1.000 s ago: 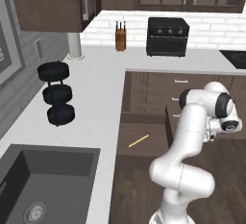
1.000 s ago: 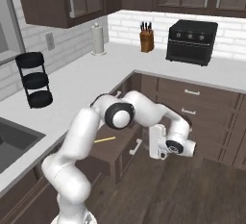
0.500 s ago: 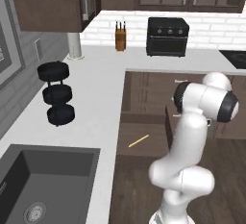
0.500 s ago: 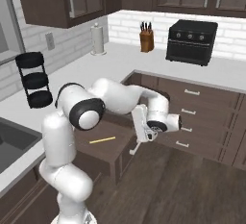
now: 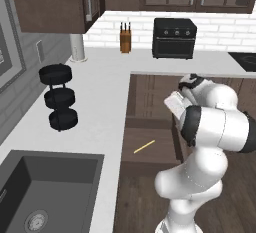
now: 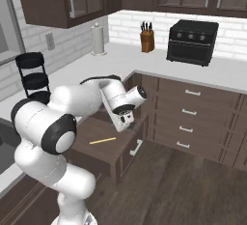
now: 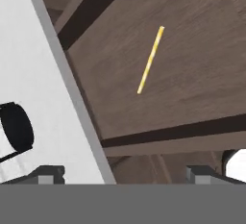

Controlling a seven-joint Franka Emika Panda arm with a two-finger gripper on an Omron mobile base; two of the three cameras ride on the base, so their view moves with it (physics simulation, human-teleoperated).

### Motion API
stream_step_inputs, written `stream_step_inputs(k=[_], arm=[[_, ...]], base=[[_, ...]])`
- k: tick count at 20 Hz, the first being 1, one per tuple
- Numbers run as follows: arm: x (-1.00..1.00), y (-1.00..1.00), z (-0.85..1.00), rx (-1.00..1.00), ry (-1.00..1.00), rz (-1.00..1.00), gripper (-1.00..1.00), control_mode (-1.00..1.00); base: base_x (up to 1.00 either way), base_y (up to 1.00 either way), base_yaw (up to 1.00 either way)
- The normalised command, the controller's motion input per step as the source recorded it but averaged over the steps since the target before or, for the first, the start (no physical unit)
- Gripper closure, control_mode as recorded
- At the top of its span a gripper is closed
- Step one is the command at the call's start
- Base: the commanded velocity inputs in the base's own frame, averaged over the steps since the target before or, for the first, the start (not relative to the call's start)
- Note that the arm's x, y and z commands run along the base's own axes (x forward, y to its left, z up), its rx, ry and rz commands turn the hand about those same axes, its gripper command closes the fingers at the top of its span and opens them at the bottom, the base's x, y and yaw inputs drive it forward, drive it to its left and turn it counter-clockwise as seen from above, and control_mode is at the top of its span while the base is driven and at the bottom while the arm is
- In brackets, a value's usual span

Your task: Take a straw from the drawer in front and place it inside the glass cup on the dining counter.

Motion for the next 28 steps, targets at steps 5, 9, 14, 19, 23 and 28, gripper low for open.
stream_step_inputs(k=[5, 9, 14, 19, 23, 28], arm=[[0.39, 0.3, -0.24, -0.37, 0.31, 0.0, -1.0, -1.0], [0.59, 0.08, -0.27, -0.38, 0.23, 0.0, -1.0, -1.0], [0.39, -0.04, -0.32, -0.35, 0.2, 0.0, -1.0, -1.0], [0.01, -0.31, -0.4, -0.17, 0.13, 0.0, -1.0, -1.0], [0.0, -0.47, -0.33, 0.0, 0.01, 0.04, -1.0, -1.0], [0.06, -0.4, -0.35, 0.0, 0.02, 0.07, -1.0, -1.0]], base=[[0.0, 0.0, 0.0], [0.0, 0.0, 0.0], [0.0, 0.0, 0.0], [0.0, 0.0, 0.0], [0.0, 0.0, 0.0], [0.0, 0.0, 0.0]])
